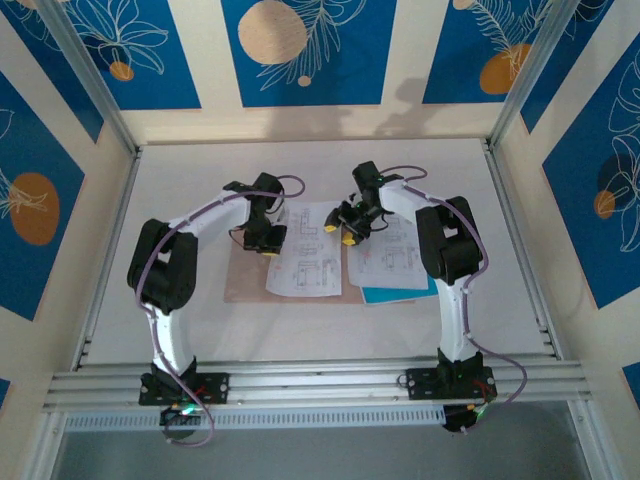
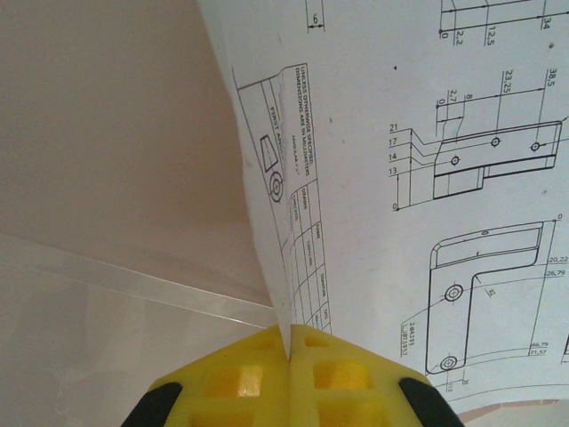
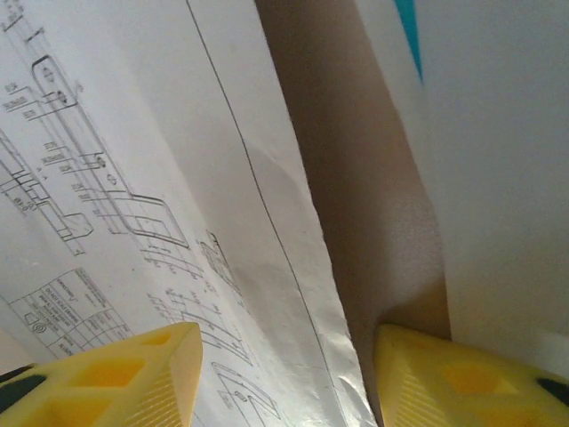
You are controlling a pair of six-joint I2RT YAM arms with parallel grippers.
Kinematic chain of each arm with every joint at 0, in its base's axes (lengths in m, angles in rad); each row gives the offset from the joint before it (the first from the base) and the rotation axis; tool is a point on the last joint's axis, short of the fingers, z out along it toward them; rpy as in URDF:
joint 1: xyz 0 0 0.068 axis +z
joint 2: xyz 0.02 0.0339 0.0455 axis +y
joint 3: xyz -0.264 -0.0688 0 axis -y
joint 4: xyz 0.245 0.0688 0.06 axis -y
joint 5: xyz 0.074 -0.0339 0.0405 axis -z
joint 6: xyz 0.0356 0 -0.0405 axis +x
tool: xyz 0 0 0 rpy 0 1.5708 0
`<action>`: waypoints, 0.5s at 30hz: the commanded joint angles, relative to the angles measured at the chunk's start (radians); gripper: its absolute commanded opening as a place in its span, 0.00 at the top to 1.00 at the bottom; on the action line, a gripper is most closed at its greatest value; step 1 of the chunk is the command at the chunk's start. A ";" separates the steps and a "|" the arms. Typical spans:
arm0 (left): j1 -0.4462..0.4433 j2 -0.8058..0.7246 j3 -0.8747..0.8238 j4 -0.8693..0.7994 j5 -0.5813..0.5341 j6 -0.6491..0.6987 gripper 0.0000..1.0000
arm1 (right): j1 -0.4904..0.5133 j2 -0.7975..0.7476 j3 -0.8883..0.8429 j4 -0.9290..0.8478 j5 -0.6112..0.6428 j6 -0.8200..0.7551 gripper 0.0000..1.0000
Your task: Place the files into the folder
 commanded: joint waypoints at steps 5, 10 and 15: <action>0.012 -0.012 -0.022 0.018 0.032 -0.022 1.00 | 0.015 -0.039 0.015 0.004 -0.083 -0.003 0.48; 0.012 -0.010 -0.033 0.025 0.033 -0.031 1.00 | 0.013 -0.098 -0.012 0.018 -0.106 0.014 0.50; 0.012 -0.009 -0.043 0.035 0.035 -0.042 1.00 | 0.015 -0.123 -0.042 0.033 -0.156 0.020 0.51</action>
